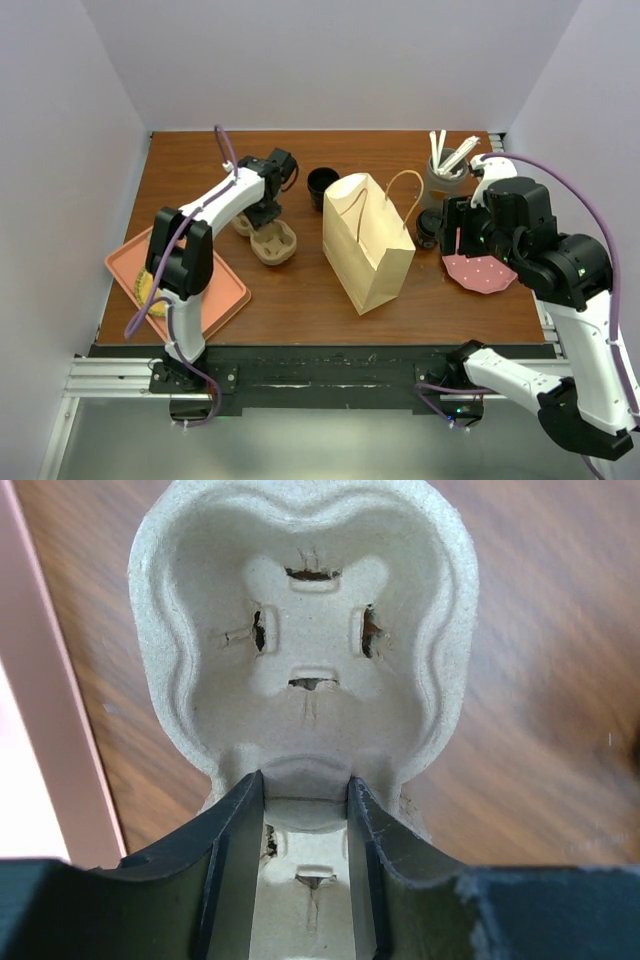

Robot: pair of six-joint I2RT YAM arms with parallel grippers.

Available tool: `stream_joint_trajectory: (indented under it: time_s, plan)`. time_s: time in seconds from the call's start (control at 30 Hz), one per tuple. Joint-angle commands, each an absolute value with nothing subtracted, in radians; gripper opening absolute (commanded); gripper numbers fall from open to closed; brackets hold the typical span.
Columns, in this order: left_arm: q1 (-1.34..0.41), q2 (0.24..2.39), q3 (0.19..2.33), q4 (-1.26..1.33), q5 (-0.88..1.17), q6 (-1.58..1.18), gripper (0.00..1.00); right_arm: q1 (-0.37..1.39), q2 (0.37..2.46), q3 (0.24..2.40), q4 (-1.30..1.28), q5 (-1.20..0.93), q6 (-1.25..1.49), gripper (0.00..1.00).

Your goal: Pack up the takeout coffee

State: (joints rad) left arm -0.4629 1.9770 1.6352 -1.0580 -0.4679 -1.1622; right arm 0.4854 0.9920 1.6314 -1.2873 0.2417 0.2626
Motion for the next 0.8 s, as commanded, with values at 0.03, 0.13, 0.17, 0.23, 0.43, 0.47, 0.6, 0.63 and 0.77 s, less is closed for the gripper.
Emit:
stream_joint_trajectory:
  time_s: [0.03,0.13,0.17,0.23,0.43,0.47,0.6,0.63,0.77]
  plan:
    - [-0.408,1.993,1.73,-1.049,-0.59,-1.072,0.0,0.488,0.992,1.626,-1.269,0.242,0.272,0.66]
    - [-0.397,2.0,1.801,-1.086,-0.609,-1.049,0.0,0.488,0.996,1.621,-1.261,0.241,0.273,0.66]
    - [-0.391,2.003,1.816,-1.103,-0.606,-1.043,0.0,0.488,0.997,1.621,-1.258,0.238,0.273,0.66]
    - [-0.376,2.011,1.86,-1.112,-0.603,-1.035,0.0,0.488,0.999,1.62,-1.252,0.232,0.275,0.66]
    - [-0.362,2.028,1.951,-1.157,-0.604,-1.011,0.0,0.489,1.006,1.618,-1.252,0.229,0.27,0.67]
    - [-0.364,2.031,1.953,-1.167,-0.603,-1.011,0.01,0.488,1.005,1.618,-1.252,0.229,0.268,0.67]
    - [-0.35,2.037,1.905,-1.155,-0.574,-1.02,0.03,0.488,1.005,1.621,-1.246,0.227,0.267,0.67]
    - [-0.347,2.039,1.878,-1.149,-0.546,-1.022,0.03,0.488,1.005,1.626,-1.246,0.227,0.265,0.67]
    - [-0.337,2.045,1.839,-1.112,-0.497,-1.002,0.03,0.488,1.011,1.635,-1.252,0.233,0.256,0.67]
